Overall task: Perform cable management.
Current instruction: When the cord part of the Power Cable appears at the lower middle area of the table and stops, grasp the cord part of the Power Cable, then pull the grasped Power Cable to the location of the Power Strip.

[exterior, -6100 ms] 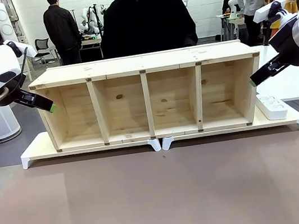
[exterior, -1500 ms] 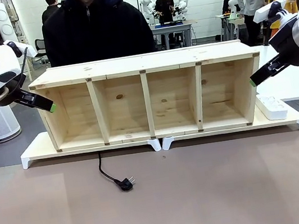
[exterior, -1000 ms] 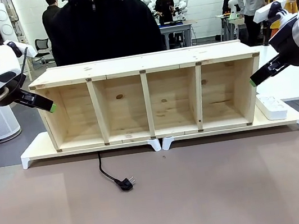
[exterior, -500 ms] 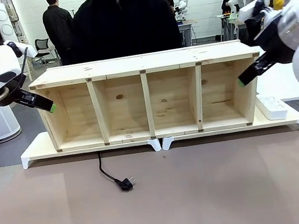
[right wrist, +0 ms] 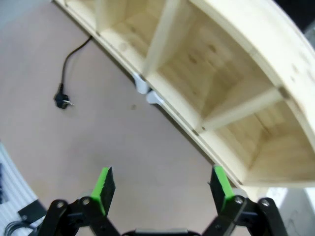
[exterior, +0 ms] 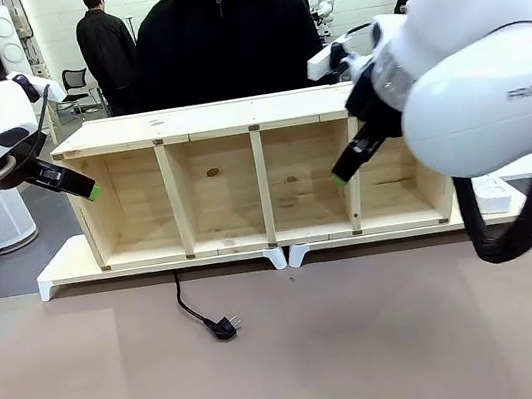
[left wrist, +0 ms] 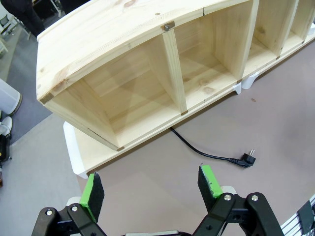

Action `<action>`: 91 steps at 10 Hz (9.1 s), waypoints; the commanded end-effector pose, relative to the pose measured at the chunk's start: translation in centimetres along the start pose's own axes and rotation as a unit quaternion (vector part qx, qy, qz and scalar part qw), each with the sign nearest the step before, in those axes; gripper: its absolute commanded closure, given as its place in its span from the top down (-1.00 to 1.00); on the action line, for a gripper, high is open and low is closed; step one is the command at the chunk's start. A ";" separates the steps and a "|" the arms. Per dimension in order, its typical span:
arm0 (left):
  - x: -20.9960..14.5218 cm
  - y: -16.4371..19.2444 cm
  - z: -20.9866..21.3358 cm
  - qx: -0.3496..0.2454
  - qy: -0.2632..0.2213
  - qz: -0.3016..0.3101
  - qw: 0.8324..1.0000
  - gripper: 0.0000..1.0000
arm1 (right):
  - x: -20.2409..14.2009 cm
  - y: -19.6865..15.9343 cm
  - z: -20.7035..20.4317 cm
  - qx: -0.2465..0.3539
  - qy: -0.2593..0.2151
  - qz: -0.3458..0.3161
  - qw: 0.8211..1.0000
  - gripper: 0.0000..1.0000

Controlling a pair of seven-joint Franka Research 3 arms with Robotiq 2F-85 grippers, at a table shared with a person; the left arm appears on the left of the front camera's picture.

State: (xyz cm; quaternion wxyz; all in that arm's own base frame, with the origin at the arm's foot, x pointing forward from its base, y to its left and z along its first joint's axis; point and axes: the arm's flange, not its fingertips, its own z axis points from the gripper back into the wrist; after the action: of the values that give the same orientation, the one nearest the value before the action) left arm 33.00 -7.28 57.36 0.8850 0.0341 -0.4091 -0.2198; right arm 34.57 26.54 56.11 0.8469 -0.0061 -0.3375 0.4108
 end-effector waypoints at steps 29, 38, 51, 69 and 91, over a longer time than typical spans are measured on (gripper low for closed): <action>0.0 0.0 -0.1 0.001 0.000 -0.002 1.000 1.00 | 10.2 23.1 -23.7 0.147 0.189 0.094 0.966 1.00; 0.0 0.0 -0.1 0.001 0.000 -0.002 1.000 1.00 | 10.0 22.6 -24.6 0.136 0.194 0.085 0.968 1.00; 0.0 0.0 -0.1 0.001 0.000 -0.002 1.000 1.00 | 10.2 22.3 -29.8 0.183 0.238 0.088 0.950 1.00; 0.0 0.0 -0.1 0.001 0.000 -0.002 1.000 1.00 | 11.3 21.7 -32.5 0.211 0.278 0.099 0.932 0.22; 0.0 0.0 -0.1 0.001 0.000 -0.002 1.000 1.00 | 11.4 21.6 -32.4 0.193 0.267 0.094 0.939 -0.78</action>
State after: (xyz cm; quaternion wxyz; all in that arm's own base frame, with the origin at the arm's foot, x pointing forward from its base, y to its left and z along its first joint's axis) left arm 33.01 -7.27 57.36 0.8851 0.0337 -0.4090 -0.2198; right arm 43.23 57.50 31.35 0.8484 0.0156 -0.0113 0.5290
